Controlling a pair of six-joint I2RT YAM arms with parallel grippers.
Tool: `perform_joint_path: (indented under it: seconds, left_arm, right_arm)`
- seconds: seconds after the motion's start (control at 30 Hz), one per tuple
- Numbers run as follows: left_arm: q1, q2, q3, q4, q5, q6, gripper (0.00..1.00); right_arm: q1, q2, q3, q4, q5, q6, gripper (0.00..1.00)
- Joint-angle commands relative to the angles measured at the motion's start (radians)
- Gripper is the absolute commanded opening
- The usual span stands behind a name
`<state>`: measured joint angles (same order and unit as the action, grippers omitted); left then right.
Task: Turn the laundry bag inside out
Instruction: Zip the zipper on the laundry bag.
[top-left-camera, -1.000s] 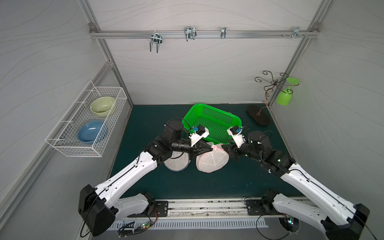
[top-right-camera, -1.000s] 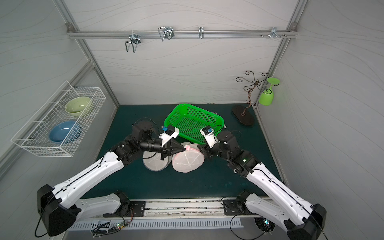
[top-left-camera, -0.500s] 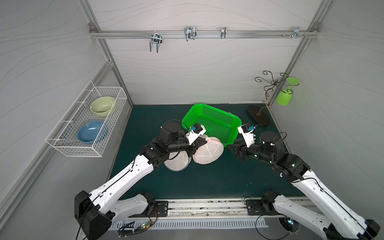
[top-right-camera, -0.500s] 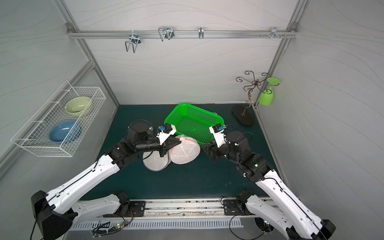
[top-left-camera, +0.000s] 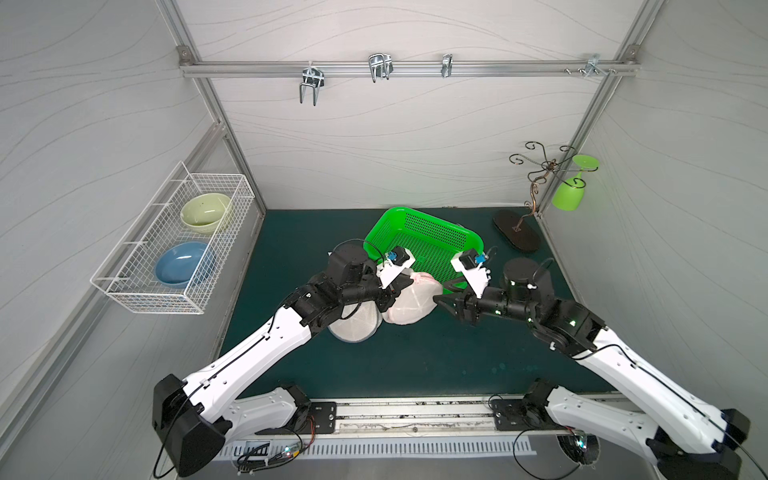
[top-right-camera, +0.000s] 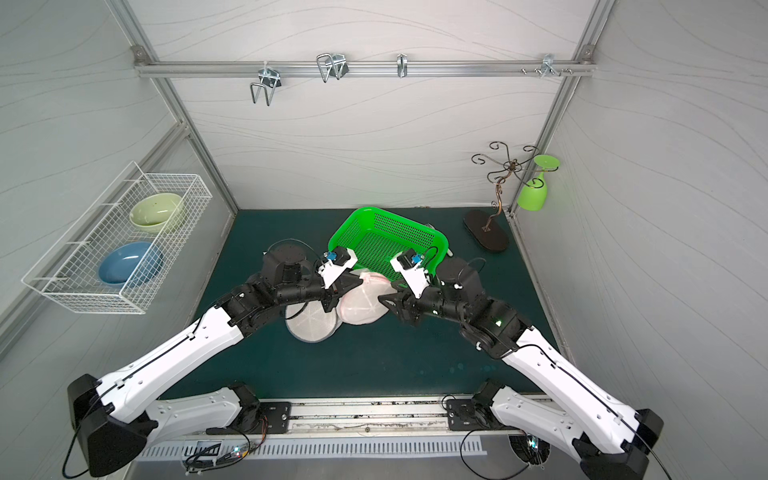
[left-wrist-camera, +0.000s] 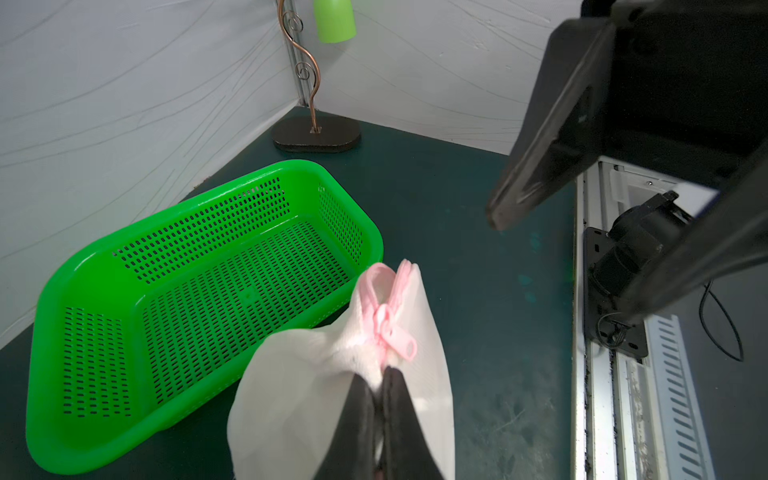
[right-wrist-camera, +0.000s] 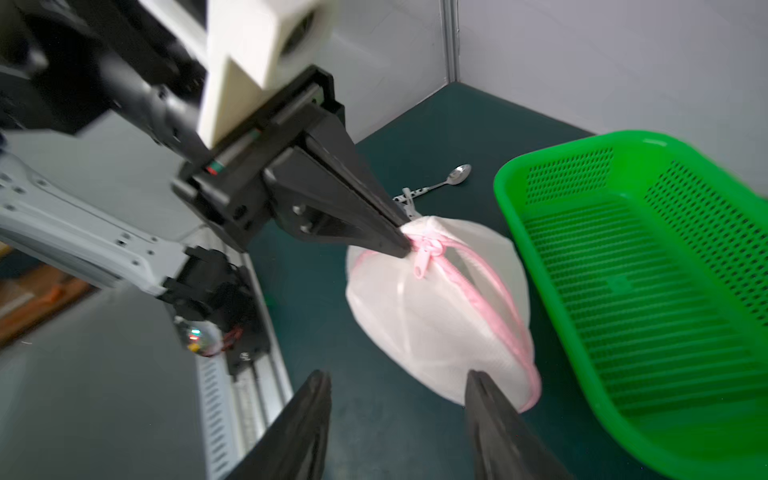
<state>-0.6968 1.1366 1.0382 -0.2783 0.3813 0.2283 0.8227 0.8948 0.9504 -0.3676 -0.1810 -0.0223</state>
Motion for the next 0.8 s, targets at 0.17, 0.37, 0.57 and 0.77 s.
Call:
perform_joint_path:
  seconds: [0.17,0.37,0.57,0.77]
  left_arm:
    - [-0.004,-0.002,0.054,0.036,0.062,-0.143,0.00]
    - [-0.004,-0.008,0.051,0.050,0.079,-0.168,0.00]
    - [-0.004,-0.007,0.056,0.049,0.107,-0.177,0.00]
    - [-0.004,-0.009,0.048,0.065,0.137,-0.191,0.00]
  right_arm:
    - [0.032,0.020,-0.067,0.280,0.103,-0.573,0.57]
    - [0.074,0.042,-0.093,0.340,0.120,-0.788,0.59]
    - [0.093,0.092,-0.085,0.403,0.168,-0.924,0.57]
    - [0.101,0.118,-0.083,0.467,0.221,-0.963,0.55]
